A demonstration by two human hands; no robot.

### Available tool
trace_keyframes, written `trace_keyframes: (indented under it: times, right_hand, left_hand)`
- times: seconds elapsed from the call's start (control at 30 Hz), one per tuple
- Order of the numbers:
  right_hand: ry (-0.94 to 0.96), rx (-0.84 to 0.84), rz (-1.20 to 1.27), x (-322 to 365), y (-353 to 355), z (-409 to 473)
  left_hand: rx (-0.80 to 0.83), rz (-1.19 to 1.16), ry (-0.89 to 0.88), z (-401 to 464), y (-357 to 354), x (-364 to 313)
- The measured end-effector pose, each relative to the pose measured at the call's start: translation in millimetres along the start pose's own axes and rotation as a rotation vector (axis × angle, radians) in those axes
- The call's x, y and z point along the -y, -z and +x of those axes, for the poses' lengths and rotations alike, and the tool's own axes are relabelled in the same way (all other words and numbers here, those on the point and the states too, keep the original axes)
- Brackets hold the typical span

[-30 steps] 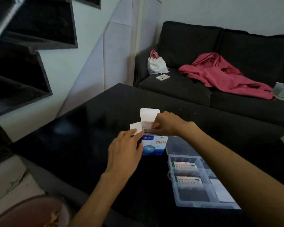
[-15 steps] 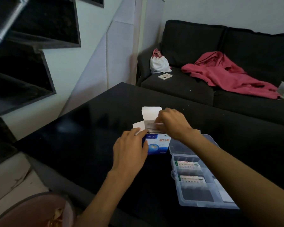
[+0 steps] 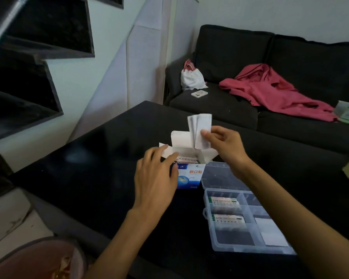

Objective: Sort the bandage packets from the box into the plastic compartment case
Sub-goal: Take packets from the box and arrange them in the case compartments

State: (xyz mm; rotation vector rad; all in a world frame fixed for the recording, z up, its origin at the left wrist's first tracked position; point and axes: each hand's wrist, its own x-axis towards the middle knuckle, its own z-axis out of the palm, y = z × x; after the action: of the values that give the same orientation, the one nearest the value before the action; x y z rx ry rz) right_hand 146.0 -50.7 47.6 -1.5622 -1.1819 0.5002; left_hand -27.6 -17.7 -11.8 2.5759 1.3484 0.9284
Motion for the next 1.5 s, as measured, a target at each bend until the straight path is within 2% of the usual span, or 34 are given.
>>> trace_keyframes:
  times: [0.07,0.1,0.13,0.2,0.27,0.3,0.37,0.5,0.73,0.87,1.0,1.1,1.23,1.4,1.43,1.5]
  right_hand:
    - [-0.002,-0.056,0.073,3.1,11.1,-21.4]
    - [0.03,-0.076,0.047,0.1,15.7,-34.2]
    - [0.072,-0.094,-0.004,-5.8,21.6,-49.5]
    - [0.147,-0.117,-0.143,-21.3,30.1,-79.5]
    - [0.288,-0.136,-0.425,-36.6,39.2,-103.8]
    - [0.38,-0.127,-0.591,-43.1,42.9,-110.8]
    - [0.513,-0.079,-0.795,-51.0,50.1,-116.2]
    - [0.533,0.033,-0.949,-54.8,52.4,-114.4]
    - [0.457,0.132,-0.931,-63.3,59.9,-113.8]
    - [0.238,0.19,-0.7,-68.0,63.7,-116.1]
    - [0.017,0.001,-0.347,-66.3,67.1,-116.1]
    - [-0.113,0.038,-0.194,-64.3,67.0,-118.4]
    - [-0.141,0.135,-0.237,-65.9,63.3,-124.3]
    - [-0.175,0.205,-0.048,-60.5,75.1,-124.6]
    - [-0.152,0.195,-0.019,-59.0,77.2,-124.8]
    - [-0.093,0.068,0.078,-57.6,80.5,-121.7]
  left_hand:
    - [-0.073,-0.168,0.026,-0.8,-0.3,-8.2]
    - [-0.047,-0.319,0.091,-0.9,-0.2,-12.0]
    - [0.047,-0.531,0.194,-1.4,0.6,-18.7]
    - [0.36,-0.934,0.415,-3.4,4.8,-33.8]
    - [0.718,-1.111,0.542,-9.3,7.1,-47.2]
    - [0.843,-1.158,0.576,-12.4,5.5,-51.0]
    - [0.956,-1.203,0.616,-16.8,-0.6,-56.9]
    - [0.843,-1.228,0.595,-18.4,-9.2,-61.8]
    - [0.761,-1.211,0.637,-19.5,-14.1,-72.6]
    - [0.831,-1.165,0.567,-15.0,-16.8,-66.4]
    - [0.939,-1.124,0.519,-13.0,-18.2,-62.2]
    - [1.001,-1.079,0.462,-16.9,-19.3,-63.8]
    - [1.01,-1.033,0.455,-20.1,-21.5,-64.9]
    - [0.985,-1.032,0.431,-16.9,-20.5,-64.6]
    - [0.977,-1.039,0.429,-16.1,-19.2,-63.8]
    - [0.942,-1.08,0.437,-13.6,-15.7,-59.3]
